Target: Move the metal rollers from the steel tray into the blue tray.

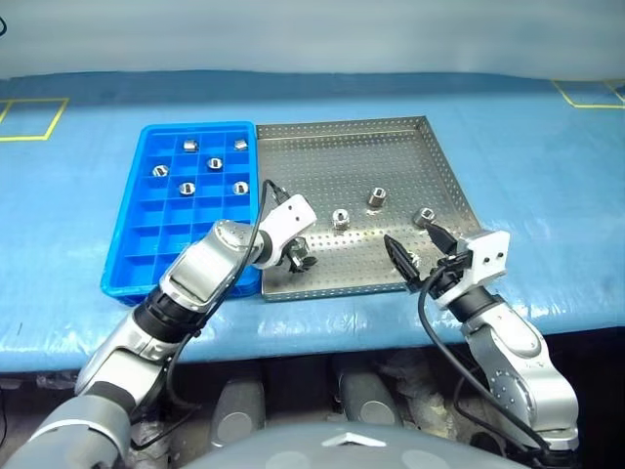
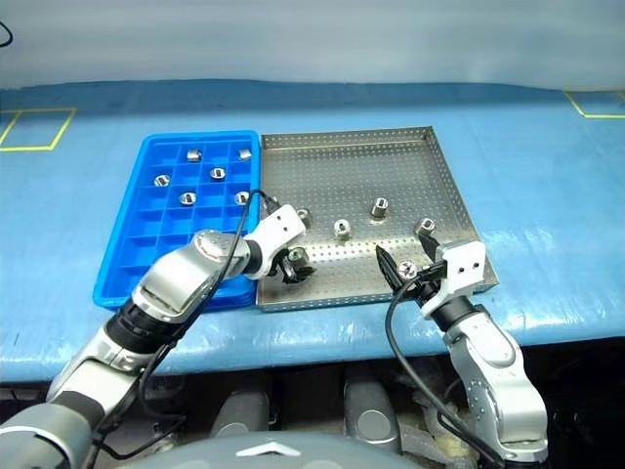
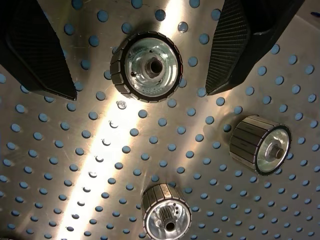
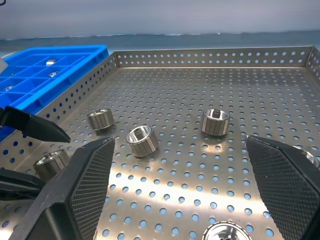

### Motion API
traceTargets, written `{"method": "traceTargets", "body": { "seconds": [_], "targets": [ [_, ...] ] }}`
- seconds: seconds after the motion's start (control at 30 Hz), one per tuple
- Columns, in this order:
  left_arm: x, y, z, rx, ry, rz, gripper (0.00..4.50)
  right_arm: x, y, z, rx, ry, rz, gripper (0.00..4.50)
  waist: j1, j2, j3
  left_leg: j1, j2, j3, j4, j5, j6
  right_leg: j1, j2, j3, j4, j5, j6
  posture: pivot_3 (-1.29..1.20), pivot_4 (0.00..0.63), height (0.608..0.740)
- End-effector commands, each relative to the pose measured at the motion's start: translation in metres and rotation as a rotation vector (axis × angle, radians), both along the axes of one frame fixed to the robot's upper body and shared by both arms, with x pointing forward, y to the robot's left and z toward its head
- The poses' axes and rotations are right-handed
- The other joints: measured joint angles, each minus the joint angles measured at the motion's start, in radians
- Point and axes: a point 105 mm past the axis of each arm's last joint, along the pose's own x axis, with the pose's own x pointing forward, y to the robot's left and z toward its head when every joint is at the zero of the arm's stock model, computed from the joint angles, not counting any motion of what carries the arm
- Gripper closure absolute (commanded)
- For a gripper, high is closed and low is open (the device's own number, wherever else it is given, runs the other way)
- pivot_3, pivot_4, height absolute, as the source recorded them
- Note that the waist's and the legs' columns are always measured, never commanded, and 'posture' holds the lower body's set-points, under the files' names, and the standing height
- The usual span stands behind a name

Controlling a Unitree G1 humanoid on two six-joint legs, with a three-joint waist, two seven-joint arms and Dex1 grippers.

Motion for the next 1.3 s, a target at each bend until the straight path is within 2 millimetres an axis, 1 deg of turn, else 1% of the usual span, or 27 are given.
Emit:
{"method": "traceTargets", "body": {
  "seconds": [0.03,0.1,0.3,0.37,0.4,0.43,0.47,0.53,0.6,0.67,0.77,0.8,0.87,0.93,1.0,1.03,1.17,1.23,1.3],
  "targets": [
    [0.005,0.013,-0.013,0.096,0.008,0.038,0.17,-0.003,0.000,0.017,0.004,-0.077,-0.013,0.05,-0.008,0.001,-0.001,0.000,0.000,0.000,0.000,0.000,0.000,0.000,0.000,0.000,0.000,0.000,0.000,-0.18,0.150,0.740],
    [0.005,0.013,-0.018,0.117,0.015,0.031,0.59,-0.004,-0.001,0.019,0.012,-0.091,-0.024,0.00,-0.017,0.002,-0.001,0.001,0.000,0.001,0.000,0.000,0.000,0.000,0.000,0.001,0.001,0.000,0.000,-0.19,0.150,0.740],
    [0.002,0.013,-0.020,0.119,0.032,0.016,2.57,-0.006,-0.002,0.021,0.029,-0.106,-0.042,0.00,-0.031,0.002,-0.002,0.003,0.000,0.002,0.001,0.000,0.000,0.002,0.000,0.002,0.001,0.000,0.001,-0.19,0.150,0.740],
    [0.005,0.011,-0.013,0.077,0.005,0.033,2.61,-0.005,-0.001,0.020,0.044,-0.103,-0.038,0.00,-0.032,0.003,-0.003,0.003,0.000,0.002,0.002,0.000,0.000,0.002,0.000,0.003,0.001,0.001,0.001,-0.16,0.150,0.740],
    [0.008,0.008,-0.006,0.016,-0.003,0.058,2.61,-0.004,0.000,0.019,0.054,-0.101,-0.031,0.00,-0.032,0.003,-0.003,0.003,0.000,0.002,0.002,0.000,0.000,0.002,0.000,0.003,0.001,0.001,0.001,-0.16,0.150,0.740],
    [0.011,0.005,0.004,-0.057,-0.022,0.090,2.61,-0.002,0.003,0.018,0.060,-0.098,-0.018,0.00,-0.031,0.003,-0.003,0.003,0.000,0.002,0.002,0.000,0.000,0.002,0.000,0.003,0.001,0.001,0.001,-0.12,0.150,0.740],
    [0.016,0.003,0.019,-0.159,-0.070,0.129,2.61,0.001,0.007,0.018,0.062,-0.095,0.006,0.00,-0.031,0.003,-0.002,0.002,0.000,0.002,0.002,0.000,0.000,0.002,0.000,0.003,0.001,0.001,0.002,-0.11,0.150,0.740],
    [0.025,0.006,0.046,-0.329,-0.146,0.237,2.61,0.008,0.016,0.019,0.064,-0.096,0.059,0.00,-0.024,0.001,-0.001,0.001,0.000,0.003,0.002,0.000,0.001,0.000,0.000,0.003,0.001,0.002,0.003,-0.04,0.150,0.740],
    [0.029,0.015,0.066,-0.424,-0.242,0.318,2.61,0.016,0.023,0.021,0.067,-0.099,0.109,0.00,-0.014,0.001,-0.001,0.000,0.000,0.002,0.002,0.000,0.001,0.000,0.000,0.003,0.001,0.003,0.004,0.03,0.150,0.740],
    [0.030,0.029,0.088,-0.520,-0.365,0.416,2.61,0.025,0.033,0.023,0.066,-0.101,0.170,0.00,0.008,0.001,-0.001,0.000,0.000,0.002,0.002,0.000,0.001,0.000,0.000,0.003,0.001,0.005,0.008,0.09,0.150,0.740],
    [0.026,0.061,0.114,-0.556,-0.595,0.619,2.61,0.036,0.051,0.026,0.068,-0.100,0.272,0.00,0.046,0.001,-0.001,0.001,0.000,0.001,0.000,0.000,0.001,0.000,0.000,0.002,0.001,0.006,0.008,0.19,0.150,0.740],
    [0.023,0.072,0.118,-0.543,-0.662,0.694,2.61,0.039,0.056,0.026,0.068,-0.099,0.302,0.00,0.060,0.001,-0.001,0.001,0.000,0.001,-0.001,0.000,0.001,0.000,0.000,0.002,0.000,0.006,0.008,0.23,0.150,0.740],
    [0.017,0.097,0.116,-0.491,-0.755,0.860,2.61,0.046,0.065,0.027,0.067,-0.097,0.353,0.00,0.097,0.000,-0.001,0.000,-0.001,0.000,-0.001,0.000,0.001,0.000,0.000,0.002,0.000,0.007,0.005,0.29,0.150,0.740],
    [0.011,0.121,0.107,-0.398,-0.813,1.022,2.61,0.050,0.073,0.028,0.065,-0.097,0.398,0.00,0.130,0.000,-0.001,0.000,-0.002,-0.001,-0.001,0.000,0.001,0.001,-0.001,0.001,-0.001,0.008,0.004,0.33,0.150,0.740],
    [0.003,0.138,0.098,-0.331,-0.836,1.128,2.61,0.053,0.081,0.029,0.064,-0.097,0.441,0.00,0.161,0.000,0.000,-0.001,-0.003,-0.001,-0.001,0.000,0.001,0.001,-0.002,0.000,-0.002,0.008,0.004,0.37,0.150,0.740],
    [0.000,0.142,0.094,-0.319,-0.836,1.158,2.61,0.054,0.084,0.030,0.064,-0.097,0.458,0.00,0.179,0.000,0.000,-0.002,-0.003,-0.001,-0.001,0.000,0.001,0.001,-0.002,0.000,-0.002,0.008,0.004,0.38,0.150,0.740],
    [-0.002,0.147,0.080,-0.312,-0.799,1.148,2.61,0.055,0.091,0.030,0.059,-0.095,0.496,0.00,0.234,-0.001,0.000,-0.003,-0.004,-0.003,0.000,0.000,0.001,0.001,-0.003,-0.002,-0.002,0.008,0.004,0.40,0.150,0.740],
    [-0.001,0.147,0.078,-0.325,-0.788,1.134,2.61,0.055,0.092,0.031,0.061,-0.095,0.500,0.00,0.253,-0.001,0.000,-0.004,-0.004,-0.003,0.001,0.000,0.001,0.001,-0.003,-0.003,-0.002,0.008,0.004,0.40,0.150,0.740],
    [0.003,0.143,0.077,-0.364,-0.773,1.070,2.61,0.054,0.093,0.030,0.063,-0.092,0.502,0.00,0.266,-0.001,0.000,-0.004,-0.004,-0.003,0.001,0.000,0.001,0.001,-0.003,-0.003,-0.002,0.008,0.004,0.39,0.150,0.740]
  ]
}}
